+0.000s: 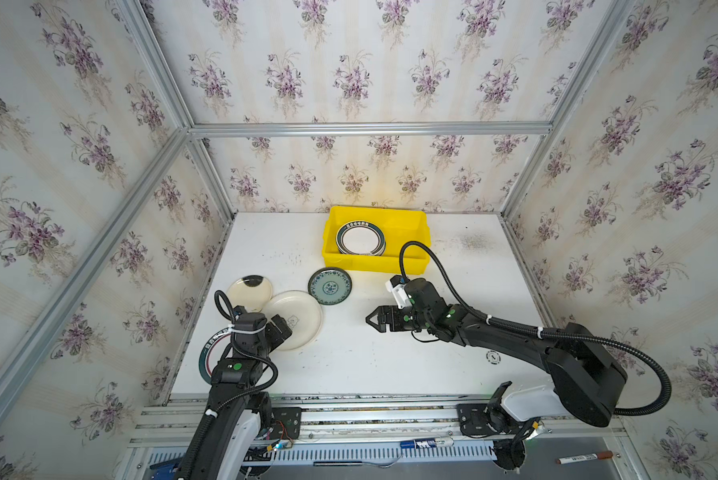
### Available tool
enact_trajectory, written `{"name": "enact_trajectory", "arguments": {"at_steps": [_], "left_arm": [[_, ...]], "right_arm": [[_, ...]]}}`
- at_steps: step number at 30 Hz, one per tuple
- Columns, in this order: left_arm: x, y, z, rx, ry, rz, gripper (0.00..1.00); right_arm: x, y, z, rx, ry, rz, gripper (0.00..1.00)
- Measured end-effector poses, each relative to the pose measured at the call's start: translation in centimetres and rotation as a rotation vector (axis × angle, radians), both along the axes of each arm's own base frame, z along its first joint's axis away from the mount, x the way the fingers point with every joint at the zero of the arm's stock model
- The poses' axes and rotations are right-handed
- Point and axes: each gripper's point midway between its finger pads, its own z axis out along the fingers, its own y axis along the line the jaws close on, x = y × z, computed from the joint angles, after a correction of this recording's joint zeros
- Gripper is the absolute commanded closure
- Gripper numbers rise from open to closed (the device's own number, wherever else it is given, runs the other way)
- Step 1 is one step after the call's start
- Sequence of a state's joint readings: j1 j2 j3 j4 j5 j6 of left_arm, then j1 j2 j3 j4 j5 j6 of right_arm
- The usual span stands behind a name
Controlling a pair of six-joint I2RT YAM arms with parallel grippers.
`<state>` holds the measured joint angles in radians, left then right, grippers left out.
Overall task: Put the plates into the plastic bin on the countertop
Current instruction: 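Lower the left gripper onto the cream 'Sweet Bear' plate's edge and close it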
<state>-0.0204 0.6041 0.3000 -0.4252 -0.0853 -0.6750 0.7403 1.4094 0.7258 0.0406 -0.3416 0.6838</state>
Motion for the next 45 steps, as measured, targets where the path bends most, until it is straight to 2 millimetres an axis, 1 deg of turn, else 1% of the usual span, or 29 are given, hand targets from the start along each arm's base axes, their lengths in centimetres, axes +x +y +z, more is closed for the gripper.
{"name": "enact_trajectory", "arguments": {"at_steps": [5, 10, 13, 15, 17, 22, 26, 28, 38, 45], "left_arm": [[-0.2, -0.3, -0.4, -0.027, 0.014, -0.008, 0.00], [-0.3, -0.2, -1.0, -0.026, 0.043, -0.002, 0.02], [-0.4, -0.2, -1.6, -0.026, 0.072, -0.004, 0.09], [-0.3, -0.3, -1.7, -0.029, 0.074, -0.006, 0.17], [-0.1, -0.5, -1.7, -0.037, 0.069, -0.013, 0.18], [0.0, -0.9, -2.0, -0.055, 0.080, -0.026, 0.20], [0.0, -1.1, -2.2, -0.065, 0.089, -0.034, 0.21], [0.0, -1.2, -2.2, -0.071, 0.090, -0.039, 0.24], [0.1, -1.9, -2.2, -0.100, 0.087, -0.062, 0.29], [0.1, -1.9, -2.7, -0.101, 0.111, -0.067, 0.34]], "right_arm": [[-0.1, -0.3, 1.1, 0.014, -0.033, -0.002, 0.10], [-0.3, -1.8, 1.4, -0.012, -0.051, -0.029, 0.10], [-0.4, -2.8, 1.9, -0.025, -0.078, -0.045, 0.09], [-0.4, -3.7, 1.9, -0.038, -0.088, -0.059, 0.09], [-0.3, -4.4, 1.8, -0.053, -0.094, -0.077, 0.09], [-0.2, -5.3, 1.5, -0.070, -0.093, -0.103, 0.09], [-0.4, -5.8, 0.9, -0.086, -0.076, -0.111, 0.09], [-0.4, -6.0, 0.6, -0.092, -0.069, -0.114, 0.09], [-0.4, -6.7, 0.4, -0.095, -0.065, -0.130, 0.09], [-0.3, -6.9, 0.3, -0.096, -0.064, -0.138, 0.09]]}}
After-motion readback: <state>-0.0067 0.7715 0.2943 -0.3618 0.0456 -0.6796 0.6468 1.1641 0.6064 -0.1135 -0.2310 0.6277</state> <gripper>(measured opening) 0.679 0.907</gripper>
